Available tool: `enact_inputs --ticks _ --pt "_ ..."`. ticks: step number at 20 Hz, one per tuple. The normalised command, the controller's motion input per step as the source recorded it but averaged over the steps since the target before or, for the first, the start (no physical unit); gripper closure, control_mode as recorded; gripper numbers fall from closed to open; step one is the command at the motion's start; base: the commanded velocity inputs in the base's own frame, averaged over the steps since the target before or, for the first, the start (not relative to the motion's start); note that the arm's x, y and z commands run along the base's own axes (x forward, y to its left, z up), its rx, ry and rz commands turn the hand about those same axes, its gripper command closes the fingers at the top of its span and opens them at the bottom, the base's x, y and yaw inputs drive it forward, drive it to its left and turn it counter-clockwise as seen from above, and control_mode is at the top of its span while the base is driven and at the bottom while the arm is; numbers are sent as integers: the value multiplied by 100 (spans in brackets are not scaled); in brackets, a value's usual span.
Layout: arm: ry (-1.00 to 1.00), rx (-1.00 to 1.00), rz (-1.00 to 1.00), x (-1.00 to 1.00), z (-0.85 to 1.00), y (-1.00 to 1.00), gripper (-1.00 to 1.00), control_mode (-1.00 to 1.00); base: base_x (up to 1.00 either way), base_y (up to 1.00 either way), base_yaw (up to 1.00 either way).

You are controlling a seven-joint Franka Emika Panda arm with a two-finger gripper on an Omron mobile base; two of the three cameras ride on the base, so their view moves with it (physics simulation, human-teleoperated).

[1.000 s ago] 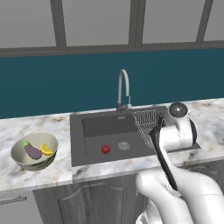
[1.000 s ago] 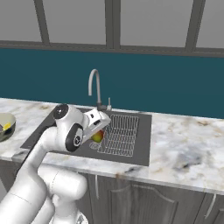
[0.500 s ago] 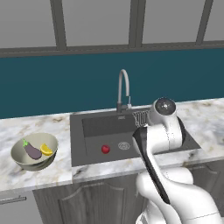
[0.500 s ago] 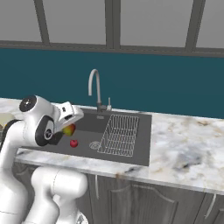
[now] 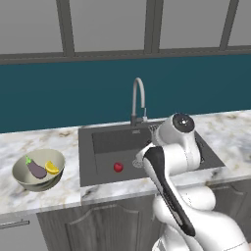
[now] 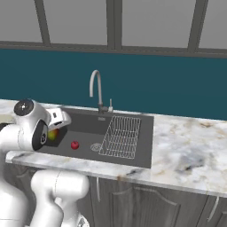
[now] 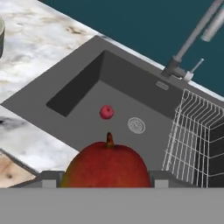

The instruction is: There is a mixed pile of frozen fruits and vegetables on the counter. Locate all the frozen vegetables and place the items in a bowl on the counter. Take all the frozen fruits and defrost them in a running sink.

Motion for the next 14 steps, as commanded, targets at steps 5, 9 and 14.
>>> enact_inputs --ticks 5,9,14 --pt "10 0 0 63 -34 72 100 -100 0 0 0" --pt "13 0 0 80 -27 32 100 -100 0 0 0" --pt "12 0 0 92 -33 13 100 -100 0 0 0"
